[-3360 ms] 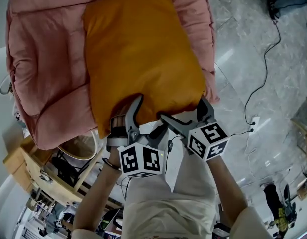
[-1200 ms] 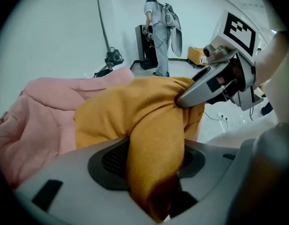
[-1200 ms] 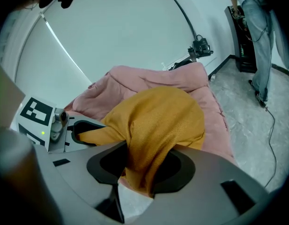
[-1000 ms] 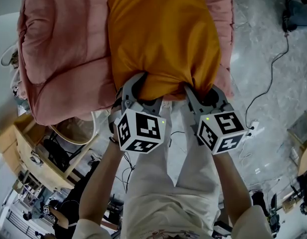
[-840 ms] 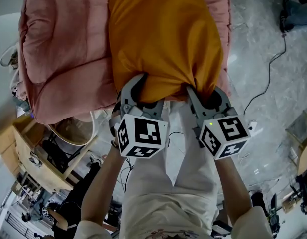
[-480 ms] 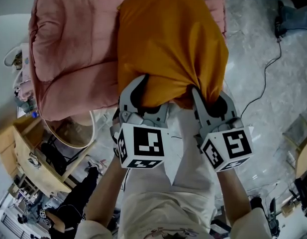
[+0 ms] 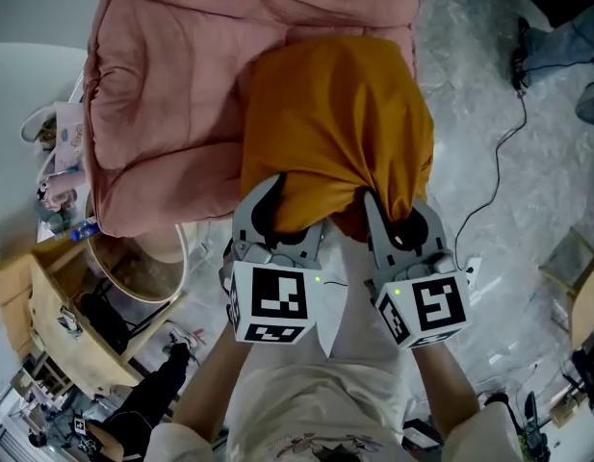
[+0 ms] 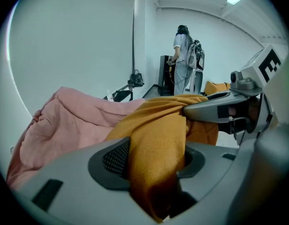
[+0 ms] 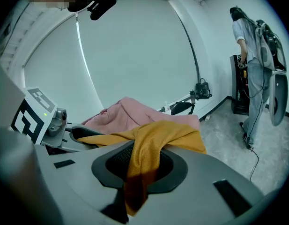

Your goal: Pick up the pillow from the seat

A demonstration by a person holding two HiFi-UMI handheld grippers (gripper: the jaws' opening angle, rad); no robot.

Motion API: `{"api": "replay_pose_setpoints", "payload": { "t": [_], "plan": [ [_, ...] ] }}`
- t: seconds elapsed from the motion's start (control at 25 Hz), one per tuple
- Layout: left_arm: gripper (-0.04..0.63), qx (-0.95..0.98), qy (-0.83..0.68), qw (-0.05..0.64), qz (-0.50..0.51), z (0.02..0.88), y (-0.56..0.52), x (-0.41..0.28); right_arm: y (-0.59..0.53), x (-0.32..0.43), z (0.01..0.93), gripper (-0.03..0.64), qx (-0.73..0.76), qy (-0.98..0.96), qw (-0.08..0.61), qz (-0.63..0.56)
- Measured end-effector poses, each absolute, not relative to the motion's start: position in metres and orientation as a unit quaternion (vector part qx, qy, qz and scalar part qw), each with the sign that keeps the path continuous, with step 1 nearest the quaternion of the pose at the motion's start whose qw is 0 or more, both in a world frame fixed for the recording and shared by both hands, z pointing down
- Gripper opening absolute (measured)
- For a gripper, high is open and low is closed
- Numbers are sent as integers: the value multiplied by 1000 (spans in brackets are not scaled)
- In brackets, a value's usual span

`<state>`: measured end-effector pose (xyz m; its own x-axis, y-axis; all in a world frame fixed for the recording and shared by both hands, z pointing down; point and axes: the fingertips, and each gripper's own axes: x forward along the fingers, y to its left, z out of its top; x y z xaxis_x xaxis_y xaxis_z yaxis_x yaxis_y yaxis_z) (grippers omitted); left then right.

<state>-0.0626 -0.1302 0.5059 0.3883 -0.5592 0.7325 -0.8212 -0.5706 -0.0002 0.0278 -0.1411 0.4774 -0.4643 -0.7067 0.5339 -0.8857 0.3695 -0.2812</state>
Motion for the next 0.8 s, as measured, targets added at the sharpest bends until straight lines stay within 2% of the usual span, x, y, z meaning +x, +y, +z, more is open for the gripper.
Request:
{"api": "replay_pose_setpoints", "payload": {
  "t": [0.44,0.8],
  "plan": [
    [236,821,-432,199,317,453,-118,-58,-129,29,422,91,478,-828,179,233],
    [235,831,-440,185,285,403,-107,-64,-116,22,368,91,490,-832,170,197]
  ]
}}
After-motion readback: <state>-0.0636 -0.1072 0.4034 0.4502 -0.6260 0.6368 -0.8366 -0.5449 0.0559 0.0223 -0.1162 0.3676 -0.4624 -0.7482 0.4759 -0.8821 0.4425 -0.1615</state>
